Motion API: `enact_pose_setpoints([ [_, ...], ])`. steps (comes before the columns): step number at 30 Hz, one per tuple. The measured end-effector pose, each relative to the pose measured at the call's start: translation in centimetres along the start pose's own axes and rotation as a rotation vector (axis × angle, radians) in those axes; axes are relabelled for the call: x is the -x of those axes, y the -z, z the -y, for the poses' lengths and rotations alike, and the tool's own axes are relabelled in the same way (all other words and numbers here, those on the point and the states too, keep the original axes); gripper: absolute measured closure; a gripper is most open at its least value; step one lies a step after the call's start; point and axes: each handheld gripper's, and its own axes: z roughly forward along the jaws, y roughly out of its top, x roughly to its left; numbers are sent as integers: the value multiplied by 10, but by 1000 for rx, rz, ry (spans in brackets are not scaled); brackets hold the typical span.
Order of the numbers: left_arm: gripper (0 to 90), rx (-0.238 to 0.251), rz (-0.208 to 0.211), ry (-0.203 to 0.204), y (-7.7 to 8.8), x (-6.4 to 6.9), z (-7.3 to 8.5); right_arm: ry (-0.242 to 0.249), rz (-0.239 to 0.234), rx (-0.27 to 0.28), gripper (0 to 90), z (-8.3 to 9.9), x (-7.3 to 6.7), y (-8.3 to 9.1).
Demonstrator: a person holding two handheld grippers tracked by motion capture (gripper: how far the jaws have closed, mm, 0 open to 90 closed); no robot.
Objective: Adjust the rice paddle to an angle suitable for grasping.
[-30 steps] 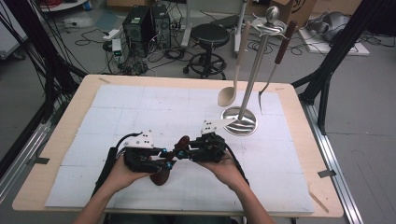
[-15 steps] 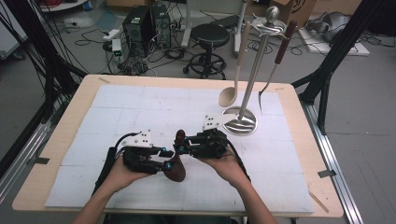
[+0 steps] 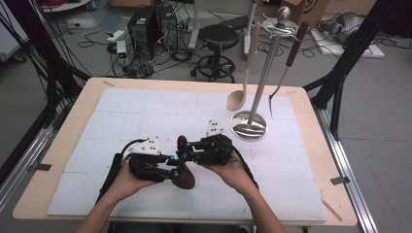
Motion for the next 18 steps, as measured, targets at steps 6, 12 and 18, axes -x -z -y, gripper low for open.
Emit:
enact_pose_setpoints([
  [6, 694, -1, 0, -9, 0, 0, 0, -4, 9, 14, 759, 3, 0, 1],
  [12, 693, -11, -2, -13, -2, 0, 1, 3, 31, 42, 755, 8, -1, 2],
  [18, 652, -20, 4, -15, -4, 0, 1, 22, 38, 52, 760, 9, -3, 2],
])
